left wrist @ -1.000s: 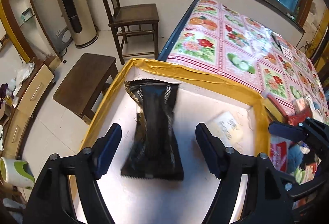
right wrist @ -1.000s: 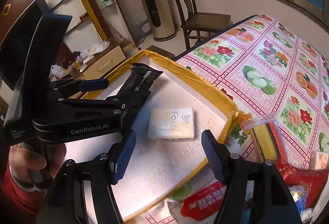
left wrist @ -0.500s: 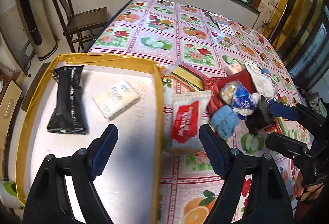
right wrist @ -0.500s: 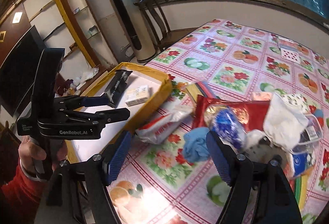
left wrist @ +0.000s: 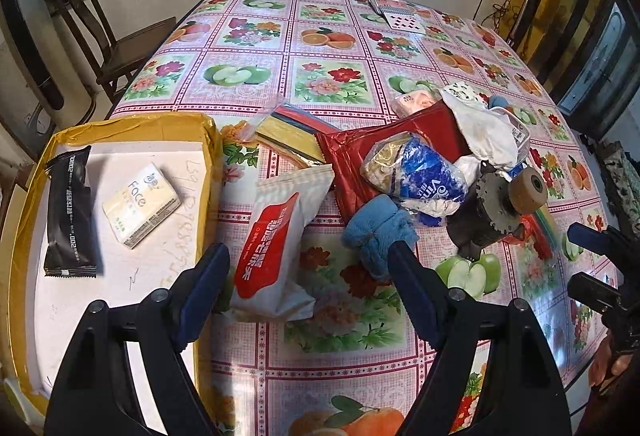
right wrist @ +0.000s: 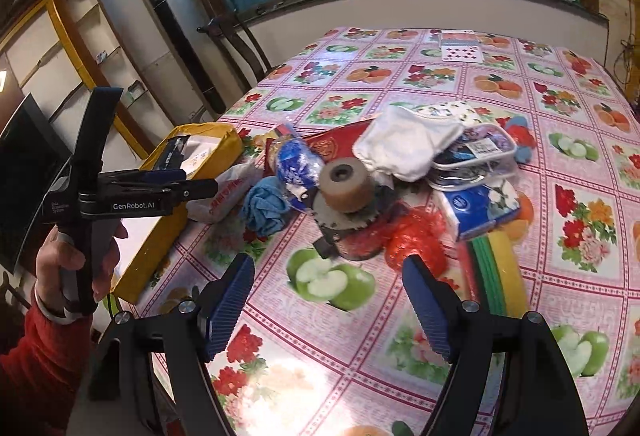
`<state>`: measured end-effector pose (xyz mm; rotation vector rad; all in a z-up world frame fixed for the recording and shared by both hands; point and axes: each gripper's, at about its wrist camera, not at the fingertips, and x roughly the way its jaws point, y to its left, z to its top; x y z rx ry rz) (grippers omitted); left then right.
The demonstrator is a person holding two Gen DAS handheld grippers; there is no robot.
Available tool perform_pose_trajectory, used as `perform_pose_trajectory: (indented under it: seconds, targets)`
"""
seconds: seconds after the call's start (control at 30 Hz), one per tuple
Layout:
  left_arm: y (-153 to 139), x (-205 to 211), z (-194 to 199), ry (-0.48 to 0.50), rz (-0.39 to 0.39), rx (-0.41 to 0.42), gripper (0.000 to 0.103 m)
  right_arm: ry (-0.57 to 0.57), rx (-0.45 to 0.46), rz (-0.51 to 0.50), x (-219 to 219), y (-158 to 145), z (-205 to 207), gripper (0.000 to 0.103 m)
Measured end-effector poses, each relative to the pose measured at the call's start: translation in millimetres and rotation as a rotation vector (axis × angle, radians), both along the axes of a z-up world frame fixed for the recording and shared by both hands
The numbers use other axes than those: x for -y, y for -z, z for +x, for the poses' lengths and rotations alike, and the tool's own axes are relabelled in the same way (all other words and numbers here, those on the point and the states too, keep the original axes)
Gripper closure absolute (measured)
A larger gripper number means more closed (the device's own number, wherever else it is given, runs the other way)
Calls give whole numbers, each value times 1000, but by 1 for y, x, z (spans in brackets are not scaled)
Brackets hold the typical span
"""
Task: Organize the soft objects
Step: 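Move both grippers back over the pile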
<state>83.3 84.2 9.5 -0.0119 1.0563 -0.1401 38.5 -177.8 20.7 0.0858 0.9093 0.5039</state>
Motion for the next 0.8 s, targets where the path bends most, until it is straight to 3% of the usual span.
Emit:
perform_pose_trajectory:
  seconds: [0.2,0.3,0.5,0.7,0.8]
  targets:
    - [16,4,11,-17,20,-31,21,0,-37,50,12,5,0,24]
    - [22,4,15,-21,22,-50,21,-76,-55,60,-14,7,-4,23]
    - [28,-1,21,-38,-37,-85,21,-211,-20,-29,-79,13,-17,27]
    - [32,3,23,-15,-23,-102,21,-103,-22,-23,-38,11,-3,27]
    - [35,1,26,-24,-55,-112,21,-32,-41,-9,-4,10,6,25]
